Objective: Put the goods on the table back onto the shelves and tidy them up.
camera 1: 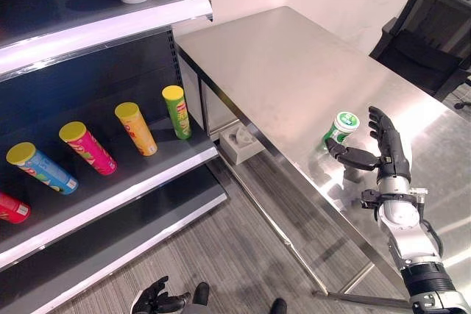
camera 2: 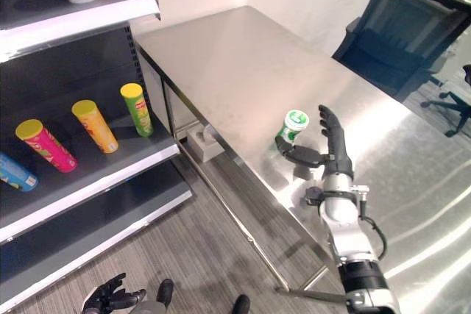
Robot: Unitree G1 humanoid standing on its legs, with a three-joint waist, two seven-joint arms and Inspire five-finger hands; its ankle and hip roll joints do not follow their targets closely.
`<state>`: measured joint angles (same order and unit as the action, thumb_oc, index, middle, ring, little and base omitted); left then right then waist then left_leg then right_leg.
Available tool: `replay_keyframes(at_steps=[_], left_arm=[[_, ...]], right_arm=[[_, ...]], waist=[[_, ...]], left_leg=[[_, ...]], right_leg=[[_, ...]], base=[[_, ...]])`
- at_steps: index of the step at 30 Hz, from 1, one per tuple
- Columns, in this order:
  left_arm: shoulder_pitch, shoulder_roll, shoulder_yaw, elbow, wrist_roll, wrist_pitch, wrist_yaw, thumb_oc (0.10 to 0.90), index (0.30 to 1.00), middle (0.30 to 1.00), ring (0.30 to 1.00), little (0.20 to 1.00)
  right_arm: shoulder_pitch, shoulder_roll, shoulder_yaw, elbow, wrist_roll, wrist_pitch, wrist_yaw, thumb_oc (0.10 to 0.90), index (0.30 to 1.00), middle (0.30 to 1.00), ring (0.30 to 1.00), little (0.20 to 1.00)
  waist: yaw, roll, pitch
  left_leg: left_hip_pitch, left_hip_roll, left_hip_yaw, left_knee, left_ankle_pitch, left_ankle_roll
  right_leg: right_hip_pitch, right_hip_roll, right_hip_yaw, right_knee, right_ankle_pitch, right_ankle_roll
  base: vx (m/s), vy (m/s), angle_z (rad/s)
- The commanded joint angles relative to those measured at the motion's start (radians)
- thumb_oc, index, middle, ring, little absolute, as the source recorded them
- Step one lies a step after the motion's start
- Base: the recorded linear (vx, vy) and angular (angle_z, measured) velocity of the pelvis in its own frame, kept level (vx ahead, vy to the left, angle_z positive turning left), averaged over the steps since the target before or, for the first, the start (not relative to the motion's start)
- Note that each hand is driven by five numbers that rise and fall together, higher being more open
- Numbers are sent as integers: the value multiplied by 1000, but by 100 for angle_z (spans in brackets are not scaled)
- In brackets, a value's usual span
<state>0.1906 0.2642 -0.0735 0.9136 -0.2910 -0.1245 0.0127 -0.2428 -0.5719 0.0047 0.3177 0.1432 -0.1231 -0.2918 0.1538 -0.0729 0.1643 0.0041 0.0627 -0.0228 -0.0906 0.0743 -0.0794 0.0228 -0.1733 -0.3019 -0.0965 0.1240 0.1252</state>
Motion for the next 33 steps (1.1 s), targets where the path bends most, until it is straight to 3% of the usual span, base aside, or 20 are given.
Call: replay_keyframes(at_steps=[1,14,15,16,25,33], left_arm=[[-23,45,-43,13,32,-23,4,800,900,900,900,900],[-12,48,-43,31,21,-24,12,800,900,900,900,900],[-8,48,-42,27,18,-24,13,800,900,900,900,900],[-8,48,-42,26,15,-25,14,800,900,900,900,900],[-6,46,-34,29,17,-24,19,800,900,900,900,900],[-15,53,-9,30,30,-21,19,800,900,900,900,900]], right_arm=[[-123,-59,-46,-24,27,-65,-42,800,900,900,900,900],[-200,-83,-11,61,64,-60,-41,800,900,900,900,900],[-212,-85,1,68,62,-59,-41,700,749,749,749,749],[-216,-85,3,68,61,-59,-42,400,300,300,300,300],[-220,-89,4,53,46,-56,-46,400,300,300,300,300],[-165,-125,-61,-53,-12,-59,-60,400,300,300,300,300]], waist=[[14,-9,-9],[38,-9,-8],[40,-7,-8],[41,-7,-9],[47,-10,-8],[35,-12,-17]], left_leg=[[-7,-8,46,3,-88,7],[-4,-12,33,3,-91,9],[-3,-12,32,3,-92,9],[-3,-11,31,3,-91,8],[3,-7,26,3,-92,6],[11,1,29,3,-94,-1]], right_leg=[[52,-47,-38,9,-73,75],[61,-47,-50,9,-80,73],[63,-47,-52,9,-81,73],[64,-47,-52,9,-82,73],[72,-43,-58,9,-88,70],[80,-39,-64,9,-95,68]], base=[[23,-3,6],[15,0,4],[0,0,0],[0,0,0],[0,0,0],[0,0,0]])
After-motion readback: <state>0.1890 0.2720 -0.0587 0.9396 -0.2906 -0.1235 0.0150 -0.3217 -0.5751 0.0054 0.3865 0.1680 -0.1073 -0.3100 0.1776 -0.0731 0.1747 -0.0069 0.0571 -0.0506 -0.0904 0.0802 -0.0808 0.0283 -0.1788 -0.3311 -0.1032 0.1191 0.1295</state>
